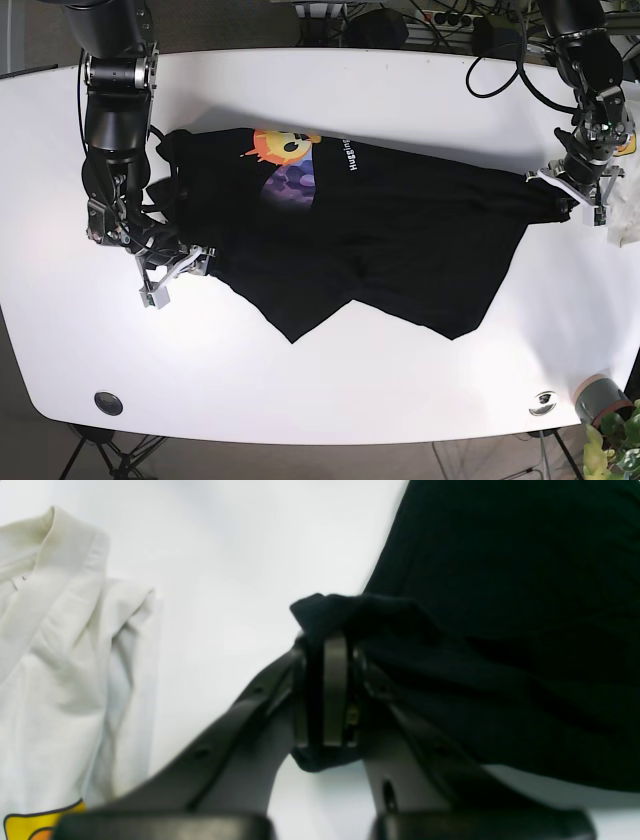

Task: Fold the T-shirt properly
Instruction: 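Release with the right gripper and regrasp the shirt's hem corner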

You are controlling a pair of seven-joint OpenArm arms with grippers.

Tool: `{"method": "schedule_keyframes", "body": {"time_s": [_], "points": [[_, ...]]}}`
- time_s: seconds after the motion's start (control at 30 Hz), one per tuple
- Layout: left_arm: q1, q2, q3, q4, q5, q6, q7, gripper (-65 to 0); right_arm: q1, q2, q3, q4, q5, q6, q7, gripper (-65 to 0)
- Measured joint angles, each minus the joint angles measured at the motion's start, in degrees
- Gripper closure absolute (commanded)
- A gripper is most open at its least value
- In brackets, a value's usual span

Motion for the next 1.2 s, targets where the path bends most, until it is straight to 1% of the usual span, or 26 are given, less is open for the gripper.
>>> {"method": "schedule_keyframes", "body": {"time_s": [0.27,0.4,0.47,0.53,0.57,0.6,0.63,0.67,0.73,0.8,0.83,0.9,1.0,1.1,1.2], "points": [[0.02,0.0,0.0,0.0,0.0,0.0,0.0,0.0,0.0,-2.8,-0.11,0.0,0.02,-0.02,0.42,-46.5],[0.02,0.02,0.0,0.0,0.0,0.0,0.0,0.0,0.0,-3.17,-0.13,0.0,0.02,-0.02,0.44,-46.3],[0.02,0.02,0.0,0.0,0.0,0.0,0.0,0.0,0.0,-3.17,-0.13,0.0,0.02,-0.02,0.44,-43.9],[0.02,0.02,0.0,0.0,0.0,0.0,0.0,0.0,0.0,-3.17,-0.13,0.0,0.0,-0.02,0.42,-38.5],[0.02,0.02,0.0,0.0,0.0,0.0,0.0,0.0,0.0,-3.17,-0.13,-0.02,0.0,-0.02,0.44,-34.4],[0.02,0.0,0.0,0.0,0.0,0.0,0.0,0.0,0.0,-3.17,-0.13,-0.02,-0.04,-0.13,0.42,-29.0],[0.02,0.0,0.0,0.0,0.0,0.0,0.0,0.0,-0.02,-3.15,-0.13,-0.07,-0.07,-0.44,0.42,-25.0],[0.02,0.0,0.0,0.0,0.0,0.0,-0.02,0.0,-0.04,-3.15,-0.13,-0.11,-0.46,-0.44,0.44,-21.2],[0.02,0.0,0.0,0.0,0.0,0.0,0.0,0.0,-0.15,-3.17,-0.13,-0.28,-1.07,-0.46,0.46,-10.6],[0.0,0.02,0.0,0.0,0.0,0.0,0.0,0.0,-0.33,-3.06,-0.13,-0.37,-1.01,-0.46,0.59,-1.6],[0.0,0.02,0.0,0.0,0.0,0.0,-0.02,0.0,-0.35,-3.04,-0.13,-0.39,-1.05,-0.46,0.55,-1.3],[0.0,0.02,0.0,0.0,0.0,0.0,0.0,0.0,-0.33,-2.99,-0.13,-0.39,-1.09,-0.46,0.57,-3.3],[0.0,0.0,0.0,0.0,0.0,0.0,0.0,0.0,-0.31,-2.89,-0.13,-0.24,-1.03,-0.46,0.61,-1.9],[-0.02,0.0,0.0,0.0,0.0,0.0,0.0,0.0,-0.33,-2.86,-0.13,-0.13,-0.87,-0.46,0.44,-1.9],[-0.07,0.02,0.0,0.11,-0.04,0.0,0.02,0.0,-0.66,-2.86,0.24,2.08,-0.92,-0.48,-2.01,-1.9]]}}
